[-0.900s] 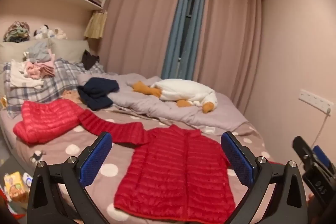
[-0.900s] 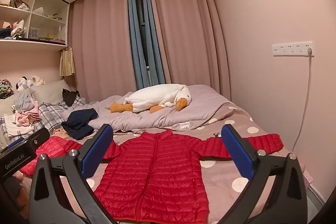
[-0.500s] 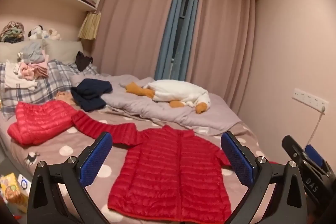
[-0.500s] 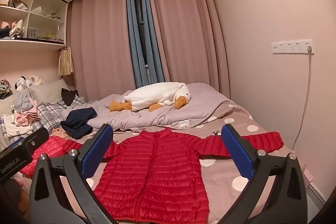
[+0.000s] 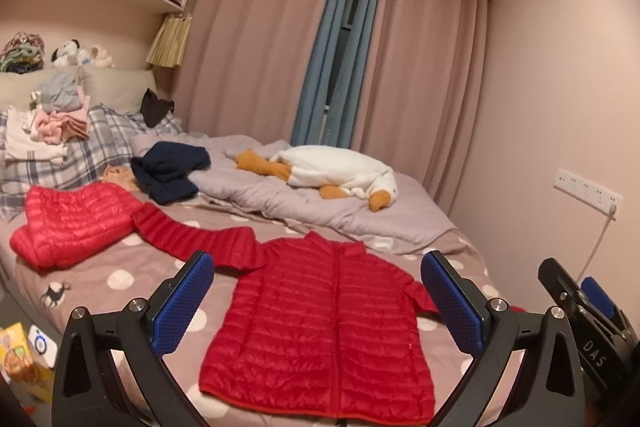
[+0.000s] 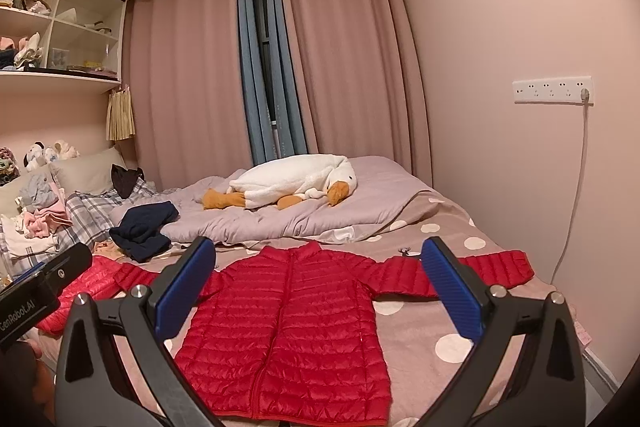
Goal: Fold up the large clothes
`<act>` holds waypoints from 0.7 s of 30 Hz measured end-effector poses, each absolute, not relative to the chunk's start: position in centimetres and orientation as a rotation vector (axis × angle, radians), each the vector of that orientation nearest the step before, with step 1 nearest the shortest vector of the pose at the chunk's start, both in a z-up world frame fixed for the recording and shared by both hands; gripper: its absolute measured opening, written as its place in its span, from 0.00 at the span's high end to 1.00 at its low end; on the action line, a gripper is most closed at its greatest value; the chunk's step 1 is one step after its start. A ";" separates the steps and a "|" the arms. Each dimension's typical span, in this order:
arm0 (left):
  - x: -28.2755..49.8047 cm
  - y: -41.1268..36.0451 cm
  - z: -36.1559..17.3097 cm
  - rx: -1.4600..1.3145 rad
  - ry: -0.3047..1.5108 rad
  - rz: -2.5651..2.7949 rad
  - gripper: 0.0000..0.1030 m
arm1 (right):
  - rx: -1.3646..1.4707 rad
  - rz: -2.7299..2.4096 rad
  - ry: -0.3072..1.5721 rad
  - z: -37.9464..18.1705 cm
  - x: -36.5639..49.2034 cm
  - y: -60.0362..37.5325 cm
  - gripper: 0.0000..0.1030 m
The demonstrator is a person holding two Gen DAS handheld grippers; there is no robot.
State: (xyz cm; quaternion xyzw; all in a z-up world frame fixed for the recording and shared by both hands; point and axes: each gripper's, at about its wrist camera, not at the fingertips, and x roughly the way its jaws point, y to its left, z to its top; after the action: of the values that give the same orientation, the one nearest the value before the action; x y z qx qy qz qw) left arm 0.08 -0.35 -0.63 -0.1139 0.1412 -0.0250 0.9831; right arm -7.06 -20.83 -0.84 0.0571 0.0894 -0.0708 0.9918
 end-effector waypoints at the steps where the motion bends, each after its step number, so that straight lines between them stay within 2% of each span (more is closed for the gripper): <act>1: 0.1 -0.4 -0.6 -0.226 0.285 -0.049 0.01 | 0.114 -0.144 0.177 -0.9 -7.1 -20.9 0.00; 21: 0.0 -0.8 -0.6 -0.208 0.293 -0.046 0.01 | 0.116 -0.155 0.203 -1.1 -6.7 -21.1 0.00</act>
State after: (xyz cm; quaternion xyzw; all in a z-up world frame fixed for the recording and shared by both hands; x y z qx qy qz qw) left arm 0.00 -0.82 -0.58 -0.1035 0.1457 -0.0227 0.9836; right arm -6.70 -21.10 -1.06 0.0580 0.1013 -0.0774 0.9901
